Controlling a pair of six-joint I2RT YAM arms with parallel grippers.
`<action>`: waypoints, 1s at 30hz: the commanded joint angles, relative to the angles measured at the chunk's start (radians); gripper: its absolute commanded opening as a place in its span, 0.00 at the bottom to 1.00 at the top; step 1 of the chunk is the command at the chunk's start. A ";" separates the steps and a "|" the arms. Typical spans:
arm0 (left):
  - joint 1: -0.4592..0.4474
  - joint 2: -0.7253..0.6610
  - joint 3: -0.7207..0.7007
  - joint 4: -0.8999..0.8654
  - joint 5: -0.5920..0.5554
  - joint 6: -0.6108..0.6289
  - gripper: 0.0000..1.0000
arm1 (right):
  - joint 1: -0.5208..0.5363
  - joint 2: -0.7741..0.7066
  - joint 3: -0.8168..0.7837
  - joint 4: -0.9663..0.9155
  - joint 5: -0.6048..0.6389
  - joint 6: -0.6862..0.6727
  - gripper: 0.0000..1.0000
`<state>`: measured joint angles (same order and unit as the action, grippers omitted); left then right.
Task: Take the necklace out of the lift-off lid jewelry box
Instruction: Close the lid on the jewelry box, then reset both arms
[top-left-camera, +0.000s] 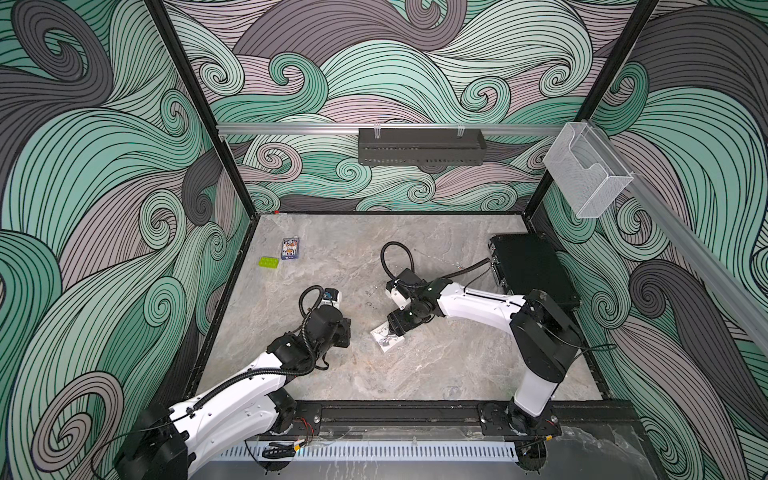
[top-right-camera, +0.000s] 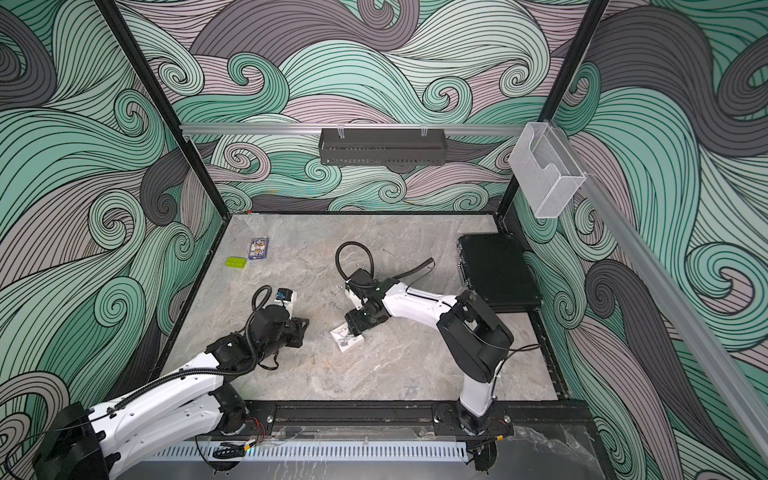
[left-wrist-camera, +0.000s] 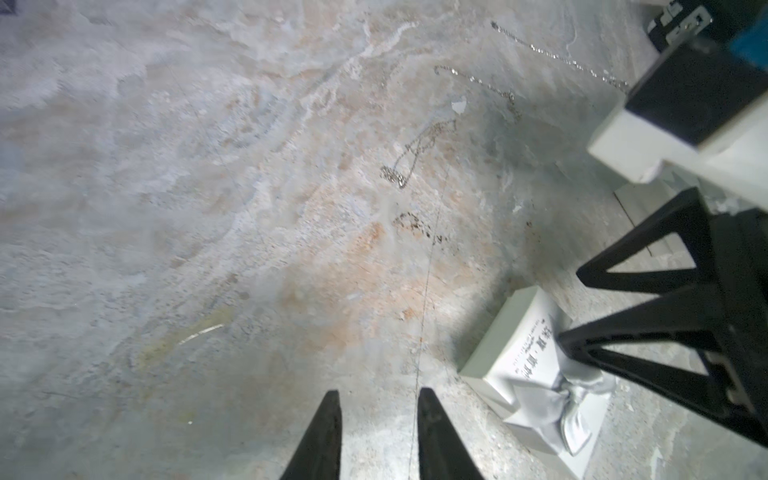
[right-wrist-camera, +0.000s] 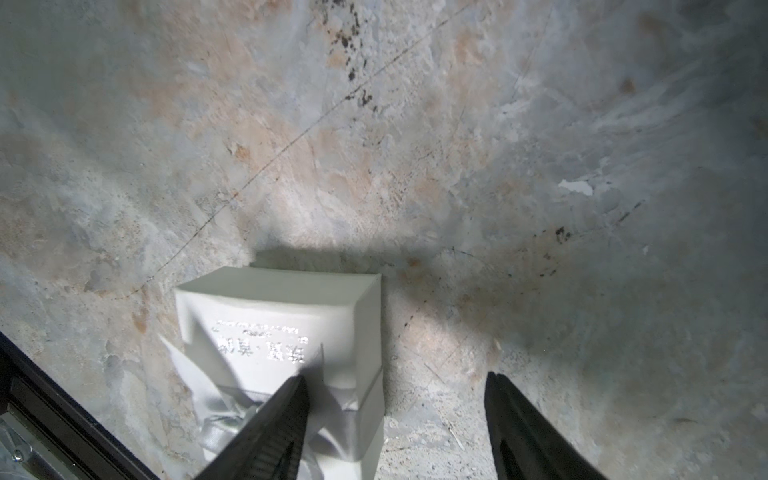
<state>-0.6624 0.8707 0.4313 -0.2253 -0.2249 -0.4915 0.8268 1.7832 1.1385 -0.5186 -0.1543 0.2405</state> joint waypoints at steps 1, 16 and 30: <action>0.063 -0.020 0.052 -0.035 -0.019 0.061 0.35 | 0.003 -0.045 -0.027 -0.052 0.053 -0.003 0.73; 0.409 0.082 0.083 0.177 -0.183 0.301 0.83 | -0.425 -0.452 -0.139 0.034 0.109 -0.103 0.91; 0.679 0.604 0.189 0.564 0.034 0.415 0.86 | -0.799 -0.438 -0.571 0.867 0.237 -0.212 0.99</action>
<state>0.0017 1.4216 0.5838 0.2291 -0.2554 -0.1162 0.0349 1.3312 0.6102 0.0872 0.0479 0.0868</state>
